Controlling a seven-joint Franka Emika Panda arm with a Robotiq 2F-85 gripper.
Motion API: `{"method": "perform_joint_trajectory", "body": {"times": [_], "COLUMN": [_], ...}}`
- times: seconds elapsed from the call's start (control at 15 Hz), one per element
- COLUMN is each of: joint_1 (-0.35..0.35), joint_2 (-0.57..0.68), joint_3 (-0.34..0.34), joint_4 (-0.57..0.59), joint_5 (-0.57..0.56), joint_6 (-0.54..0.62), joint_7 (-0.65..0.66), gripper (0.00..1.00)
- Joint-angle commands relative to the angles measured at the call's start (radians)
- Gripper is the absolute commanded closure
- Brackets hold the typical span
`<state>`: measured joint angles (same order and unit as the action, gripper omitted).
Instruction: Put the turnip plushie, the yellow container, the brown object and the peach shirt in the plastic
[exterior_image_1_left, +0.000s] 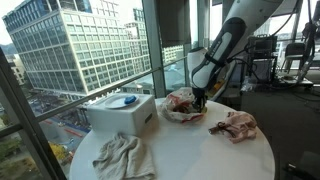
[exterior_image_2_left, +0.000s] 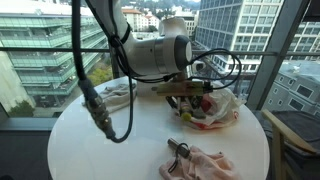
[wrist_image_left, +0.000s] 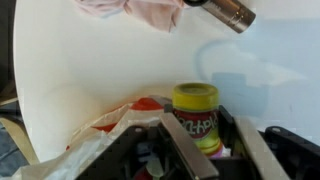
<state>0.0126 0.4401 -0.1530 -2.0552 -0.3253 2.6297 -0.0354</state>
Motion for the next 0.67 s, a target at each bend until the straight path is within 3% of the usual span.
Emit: {"method": "perform_joint_trajectory", "body": {"times": [0.0, 0.4, 0.47, 0.6], "joint_1": [0.028, 0.004, -0.001, 0.011], "joint_2": [0.101, 0.333, 0.354, 0.348], "joint_3": [-0.002, -0.015, -0.007, -0.006], "joint_4": [0.226, 0.524, 0.545, 0.544], "joint_5": [-0.047, -0.069, -0.059, -0.053], "joint_6": [-0.050, -0.051, -0.050, -0.066], "joint_7": [-0.003, -0.041, -0.050, -0.040], "gripper": [0.81, 0.81, 0.31, 0.23]}}
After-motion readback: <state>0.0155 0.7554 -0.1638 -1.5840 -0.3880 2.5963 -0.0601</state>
